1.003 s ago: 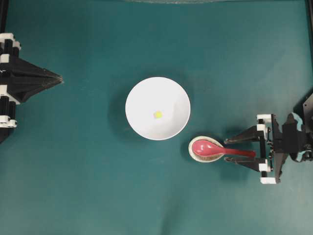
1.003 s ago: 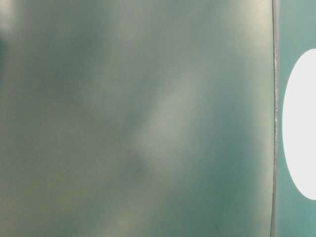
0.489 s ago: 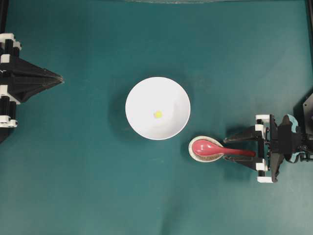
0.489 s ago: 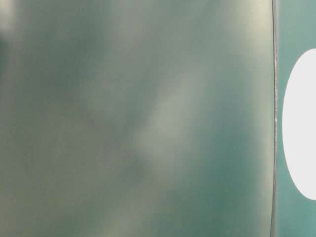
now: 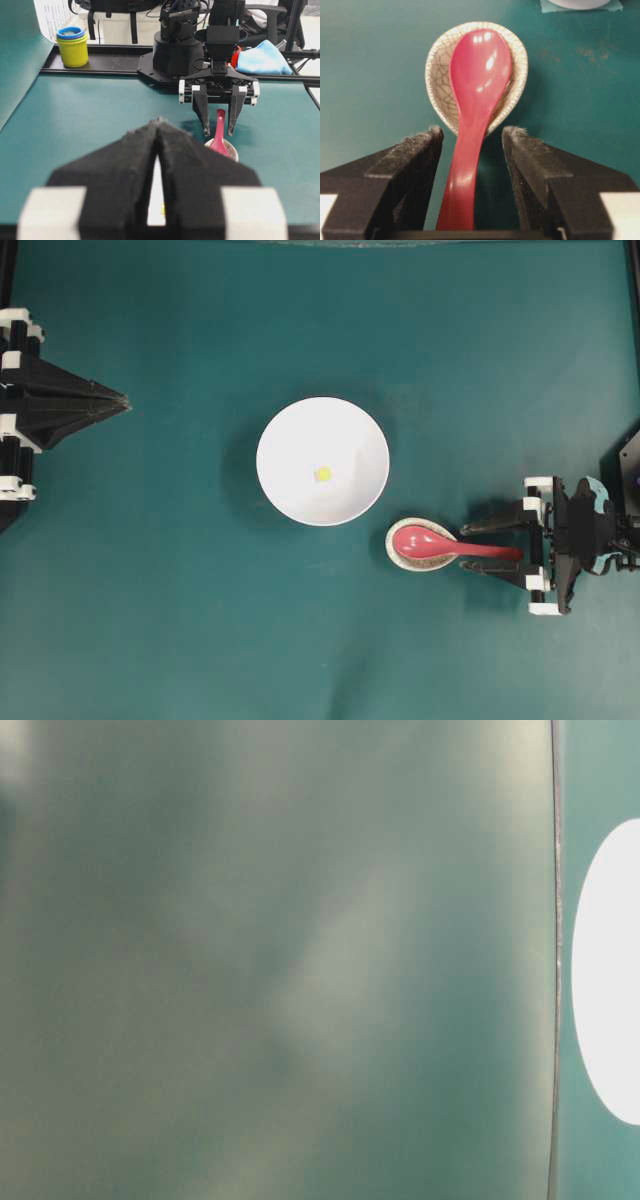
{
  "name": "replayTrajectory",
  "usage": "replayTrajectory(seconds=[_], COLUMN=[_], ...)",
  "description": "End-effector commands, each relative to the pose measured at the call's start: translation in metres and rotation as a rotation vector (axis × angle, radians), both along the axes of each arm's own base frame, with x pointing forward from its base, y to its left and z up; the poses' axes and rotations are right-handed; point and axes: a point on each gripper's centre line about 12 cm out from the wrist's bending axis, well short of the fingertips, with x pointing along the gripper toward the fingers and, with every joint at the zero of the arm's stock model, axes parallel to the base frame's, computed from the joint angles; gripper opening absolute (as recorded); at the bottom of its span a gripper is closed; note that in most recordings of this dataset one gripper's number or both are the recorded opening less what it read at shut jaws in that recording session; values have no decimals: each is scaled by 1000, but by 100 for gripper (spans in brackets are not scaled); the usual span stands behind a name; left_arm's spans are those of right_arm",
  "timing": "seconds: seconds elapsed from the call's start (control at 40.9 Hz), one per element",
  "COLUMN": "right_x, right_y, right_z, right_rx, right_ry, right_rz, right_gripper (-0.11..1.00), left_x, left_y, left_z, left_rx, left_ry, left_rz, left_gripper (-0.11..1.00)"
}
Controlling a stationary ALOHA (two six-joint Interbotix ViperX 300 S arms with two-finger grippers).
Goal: Scoop the yellow hexagonal prism block from the bowl with a spoon using the right arm.
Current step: 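Close the right gripper on the red spoon handle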
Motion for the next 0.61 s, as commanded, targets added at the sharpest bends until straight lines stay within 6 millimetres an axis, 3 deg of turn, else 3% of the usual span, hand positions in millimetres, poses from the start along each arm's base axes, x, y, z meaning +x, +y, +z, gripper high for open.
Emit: replayTrajectory(seconds=[0.0, 0.587], right_x=[1, 0], right_y=[1, 1], right_z=[2, -1], right_rx=[15, 26], right_ry=[-10, 11], right_rz=[-4, -18], right_gripper=[56, 56], left_x=[3, 3], left_y=[0, 0], left_z=[6, 6], left_rx=[2, 2], left_ry=[-14, -12], left_rz=[1, 1], left_gripper=[4, 4])
